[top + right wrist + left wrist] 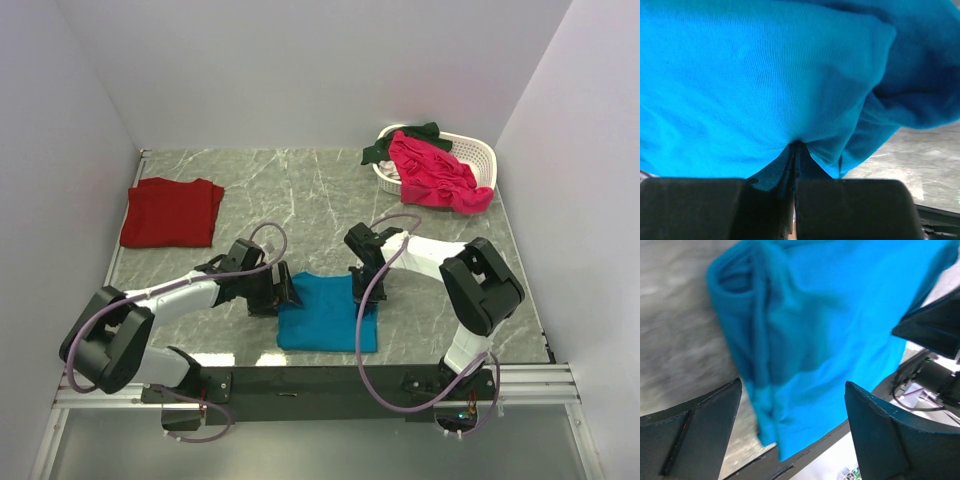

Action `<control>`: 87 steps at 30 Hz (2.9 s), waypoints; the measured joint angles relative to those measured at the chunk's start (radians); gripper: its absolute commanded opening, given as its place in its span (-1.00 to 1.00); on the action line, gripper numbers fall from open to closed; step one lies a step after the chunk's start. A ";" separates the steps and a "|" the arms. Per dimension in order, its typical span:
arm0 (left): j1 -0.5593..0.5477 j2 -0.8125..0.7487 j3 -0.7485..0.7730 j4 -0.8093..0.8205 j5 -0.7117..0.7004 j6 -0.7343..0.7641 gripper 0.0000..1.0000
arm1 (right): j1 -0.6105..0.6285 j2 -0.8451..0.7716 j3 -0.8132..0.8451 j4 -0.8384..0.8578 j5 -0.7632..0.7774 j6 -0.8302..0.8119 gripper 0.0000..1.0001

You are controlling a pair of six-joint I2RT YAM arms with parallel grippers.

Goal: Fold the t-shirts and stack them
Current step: Neatly place the folded tshirt to the corner

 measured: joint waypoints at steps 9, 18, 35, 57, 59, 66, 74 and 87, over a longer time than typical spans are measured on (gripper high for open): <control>0.000 0.042 -0.026 0.137 0.066 -0.031 0.80 | -0.003 0.020 0.006 -0.002 -0.050 0.010 -1.00; -0.086 0.142 0.032 0.201 0.087 -0.049 0.72 | -0.003 0.034 0.018 -0.012 -0.064 0.014 -1.00; -0.162 0.290 0.149 0.122 0.059 -0.052 -0.98 | -0.003 0.053 0.031 -0.025 -0.086 0.014 -1.00; 0.051 0.360 0.547 -0.423 -0.447 0.288 -0.99 | -0.069 0.054 0.152 -0.064 0.086 -0.087 0.00; 0.058 0.374 0.592 -0.455 -0.483 0.322 -0.99 | -0.077 0.044 0.171 -0.074 0.094 -0.106 0.08; 0.127 0.440 0.792 -0.553 -0.579 0.444 -0.99 | -0.094 -0.003 0.259 -0.087 0.079 -0.159 0.14; 0.319 0.512 1.066 -0.632 -0.615 0.580 -0.99 | -0.108 -0.008 0.267 -0.084 0.046 -0.198 0.14; 0.572 0.619 1.370 -0.691 -0.566 0.704 -0.99 | -0.108 -0.008 0.210 -0.055 0.010 -0.200 0.15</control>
